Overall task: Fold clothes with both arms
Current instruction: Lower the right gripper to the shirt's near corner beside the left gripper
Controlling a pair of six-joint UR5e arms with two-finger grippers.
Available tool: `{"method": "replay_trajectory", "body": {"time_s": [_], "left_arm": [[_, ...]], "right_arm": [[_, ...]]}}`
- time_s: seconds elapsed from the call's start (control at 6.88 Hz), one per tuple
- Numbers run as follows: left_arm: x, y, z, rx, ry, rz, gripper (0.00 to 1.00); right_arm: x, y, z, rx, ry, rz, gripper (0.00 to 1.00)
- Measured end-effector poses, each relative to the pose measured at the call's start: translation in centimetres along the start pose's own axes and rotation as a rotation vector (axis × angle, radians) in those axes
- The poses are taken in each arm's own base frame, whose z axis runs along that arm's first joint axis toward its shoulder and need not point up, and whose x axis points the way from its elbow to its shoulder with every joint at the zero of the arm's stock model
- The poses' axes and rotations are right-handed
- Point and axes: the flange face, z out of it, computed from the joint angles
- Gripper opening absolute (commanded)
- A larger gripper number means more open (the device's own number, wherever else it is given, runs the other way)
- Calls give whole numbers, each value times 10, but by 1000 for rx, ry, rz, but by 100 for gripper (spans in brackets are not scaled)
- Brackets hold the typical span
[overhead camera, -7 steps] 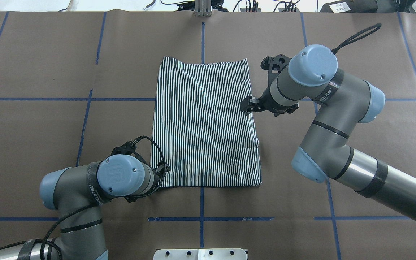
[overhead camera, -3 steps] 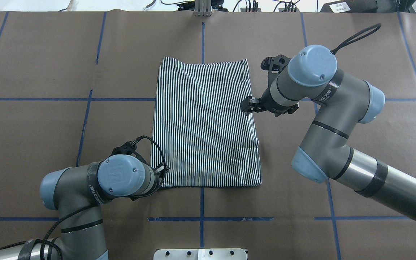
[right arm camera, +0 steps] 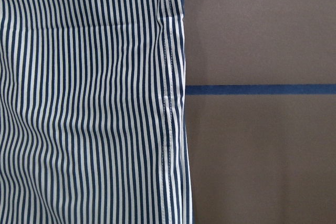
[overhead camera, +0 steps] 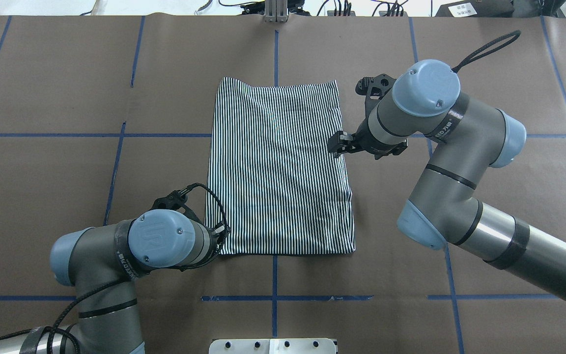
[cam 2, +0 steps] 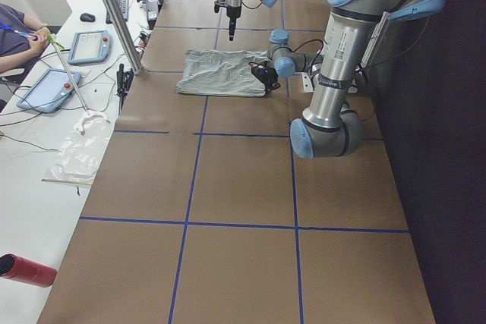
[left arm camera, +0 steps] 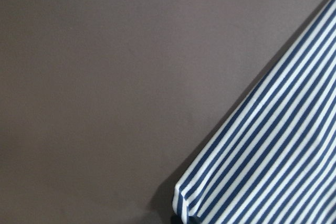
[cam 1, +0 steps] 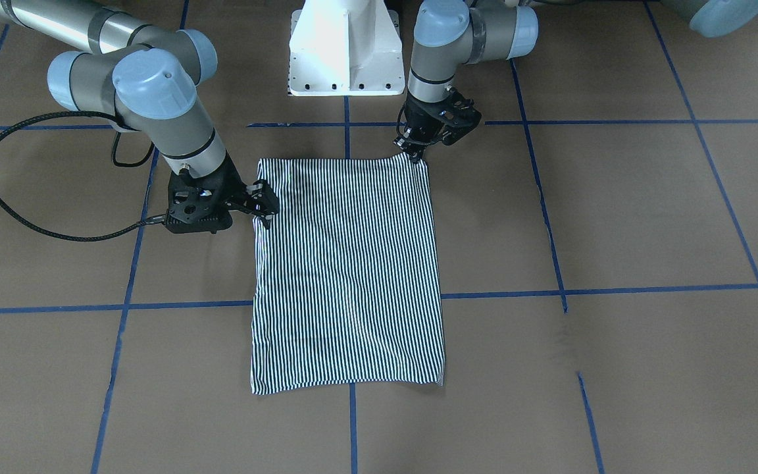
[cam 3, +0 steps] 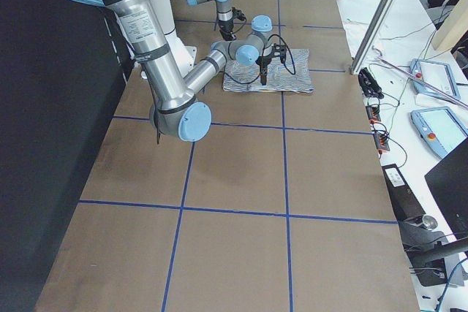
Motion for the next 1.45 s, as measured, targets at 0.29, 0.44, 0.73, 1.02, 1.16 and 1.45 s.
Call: {"method": "replay_trajectory", "body": {"time_s": [0.29,0.44,0.73,1.02,1.16,1.45], "left_arm": [[0,0,-13,-8,21,64,0],[0,0,-15,-10,24,76,0],[1,2,-16,-13,27,83,0],[2,4,-18,-15,31,85,0],[3,4,-18,-15,33,86,0],[4,5,-19,-16,35,86,0]], "right_arm": [[-19,27,-12,-30,-22,168,100],[-33,49,-11,-54,-33,302,100],[-57,91,3,-76,-16,594,100],[-80,131,25,-52,83,763,100],[-89,144,30,-44,131,779,100],[-91,155,50,-23,187,772,100]]}}
